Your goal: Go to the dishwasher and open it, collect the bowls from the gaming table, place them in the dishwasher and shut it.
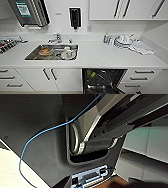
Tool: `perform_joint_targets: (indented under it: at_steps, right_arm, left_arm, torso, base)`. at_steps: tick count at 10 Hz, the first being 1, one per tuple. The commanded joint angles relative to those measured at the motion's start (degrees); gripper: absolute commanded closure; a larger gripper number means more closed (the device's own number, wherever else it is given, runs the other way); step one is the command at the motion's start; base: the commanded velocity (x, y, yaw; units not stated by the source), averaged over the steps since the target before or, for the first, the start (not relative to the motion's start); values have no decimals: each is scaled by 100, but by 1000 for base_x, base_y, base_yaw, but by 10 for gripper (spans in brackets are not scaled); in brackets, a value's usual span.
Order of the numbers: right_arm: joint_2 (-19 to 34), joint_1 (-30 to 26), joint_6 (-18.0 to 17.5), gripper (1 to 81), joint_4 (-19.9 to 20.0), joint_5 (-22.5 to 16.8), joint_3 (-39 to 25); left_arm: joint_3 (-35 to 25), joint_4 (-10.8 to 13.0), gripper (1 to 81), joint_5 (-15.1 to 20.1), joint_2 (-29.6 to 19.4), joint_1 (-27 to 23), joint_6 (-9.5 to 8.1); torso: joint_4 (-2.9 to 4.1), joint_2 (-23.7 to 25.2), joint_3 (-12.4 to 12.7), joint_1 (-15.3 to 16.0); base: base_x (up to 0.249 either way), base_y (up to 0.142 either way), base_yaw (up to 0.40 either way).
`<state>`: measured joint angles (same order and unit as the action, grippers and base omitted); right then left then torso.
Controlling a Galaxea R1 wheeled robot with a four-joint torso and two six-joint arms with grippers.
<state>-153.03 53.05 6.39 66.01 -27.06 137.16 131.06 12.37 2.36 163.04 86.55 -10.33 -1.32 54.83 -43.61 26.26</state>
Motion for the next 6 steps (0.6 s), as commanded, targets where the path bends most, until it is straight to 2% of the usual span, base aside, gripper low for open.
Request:
perform_joint_targets:
  at_steps: [1,3,6]
  right_arm:
    - [314,-1168,-41,10,536,-326,-217]
    - [710,-1598,-50,10,650,-396,-744]
    - [1448,-1820,38,10,588,-431,-1790]
  left_arm:
    - [-116,-51,10,388,-25,-29,22]
    - [-98,-51,10,388,-8,-28,22]
    - [-80,2,10,379,36,-28,22]
  torso:
    - [2,0,0,0]
    - [0,0,0,0]
    - [2,0,0,0]
  base:
    - [0,0,0]
    - [0,0,0]
    - [0,0,0]
